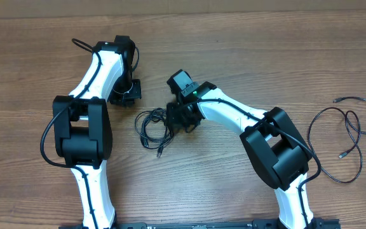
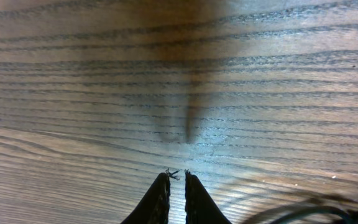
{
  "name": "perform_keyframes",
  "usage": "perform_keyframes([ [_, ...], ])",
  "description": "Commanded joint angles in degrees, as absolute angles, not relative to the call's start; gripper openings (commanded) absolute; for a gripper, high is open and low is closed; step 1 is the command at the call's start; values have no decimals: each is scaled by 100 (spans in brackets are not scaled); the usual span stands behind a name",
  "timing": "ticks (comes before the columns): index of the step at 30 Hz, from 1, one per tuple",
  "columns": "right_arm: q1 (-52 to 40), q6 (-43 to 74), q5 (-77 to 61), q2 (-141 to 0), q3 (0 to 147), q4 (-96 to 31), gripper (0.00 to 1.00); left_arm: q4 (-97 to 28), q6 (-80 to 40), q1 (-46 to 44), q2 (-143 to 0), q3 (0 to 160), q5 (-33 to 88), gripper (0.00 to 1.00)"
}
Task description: Untangle cables
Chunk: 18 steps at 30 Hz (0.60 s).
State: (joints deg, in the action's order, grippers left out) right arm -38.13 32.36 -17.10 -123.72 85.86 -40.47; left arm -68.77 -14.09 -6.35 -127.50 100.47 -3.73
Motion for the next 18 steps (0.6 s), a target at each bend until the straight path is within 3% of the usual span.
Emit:
perform_keyframes([
  [1, -3830, 3964, -1846, -12455, 8549, -4635, 4, -6895, -1525, -631, -12626, 9972, -458, 11],
  [10, -3828, 4086, -4091, -12453, 8562, -4563, 8, -6895, -1525, -631, -12623, 9972, -458, 12],
  [12, -3776, 4005, -4200, -12453, 8670, -4563, 4, -6893, -1525, -631, -12623, 9972, -460, 10],
  [18, -3651, 3802, -3826, -12453, 9148, -5004, 4, -6888, -1527, -631, -12623, 9972, -460, 10],
])
